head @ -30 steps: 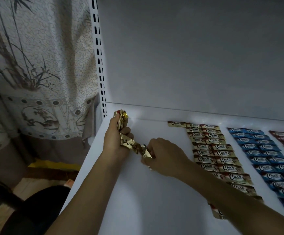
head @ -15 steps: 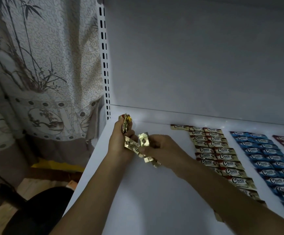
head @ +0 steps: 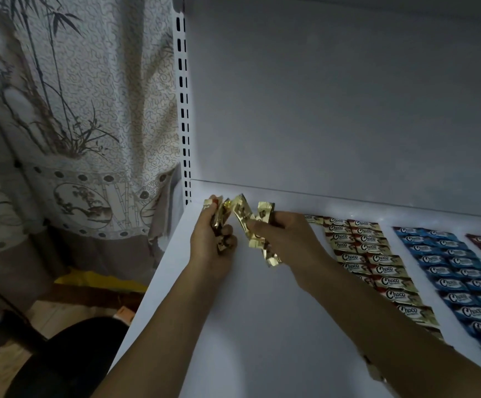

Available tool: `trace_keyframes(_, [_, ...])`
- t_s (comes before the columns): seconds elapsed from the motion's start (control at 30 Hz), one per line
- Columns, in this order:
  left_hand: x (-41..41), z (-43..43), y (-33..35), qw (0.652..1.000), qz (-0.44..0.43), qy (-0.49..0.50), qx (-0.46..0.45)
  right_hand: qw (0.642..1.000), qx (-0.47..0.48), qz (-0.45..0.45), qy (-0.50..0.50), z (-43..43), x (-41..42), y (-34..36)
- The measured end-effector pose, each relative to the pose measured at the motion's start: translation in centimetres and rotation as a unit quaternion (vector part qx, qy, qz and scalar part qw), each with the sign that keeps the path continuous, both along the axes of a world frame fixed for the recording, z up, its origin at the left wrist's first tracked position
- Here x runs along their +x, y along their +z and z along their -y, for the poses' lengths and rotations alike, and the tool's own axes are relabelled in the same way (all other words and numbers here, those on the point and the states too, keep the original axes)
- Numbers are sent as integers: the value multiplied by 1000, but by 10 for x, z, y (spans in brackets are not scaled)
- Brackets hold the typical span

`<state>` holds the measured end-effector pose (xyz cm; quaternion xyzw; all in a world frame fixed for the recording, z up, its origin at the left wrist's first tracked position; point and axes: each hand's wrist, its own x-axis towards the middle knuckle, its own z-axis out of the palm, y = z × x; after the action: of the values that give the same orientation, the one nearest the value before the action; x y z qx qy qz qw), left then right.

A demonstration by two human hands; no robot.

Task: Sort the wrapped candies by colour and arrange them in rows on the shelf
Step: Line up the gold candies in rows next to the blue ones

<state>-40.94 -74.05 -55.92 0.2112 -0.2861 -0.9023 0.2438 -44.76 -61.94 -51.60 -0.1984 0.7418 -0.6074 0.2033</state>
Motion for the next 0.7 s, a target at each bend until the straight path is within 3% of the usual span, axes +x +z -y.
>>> trace_keyframes(0.13, [2, -22, 8, 988, 41, -21, -150, 999, -29, 19, -33, 15, 0, -2])
trace_keyframes(0.37, [0, -32, 12, 971, 96, 1, -219, 998, 8, -35, -53, 18, -7, -7])
trace_keyframes(0.5, [2, -33, 10, 926, 110, 25, -360, 996, 35, -81, -26, 13, -10, -7])
trace_keyframes(0.6, [2, -31, 9, 945, 120, -10, -304, 994, 35, -102, -29, 5, -13, -9])
trace_keyframes(0.7, [2, -26, 9, 971, 126, -65, -195, 993, -74, -60, -68, 3, -13, -6])
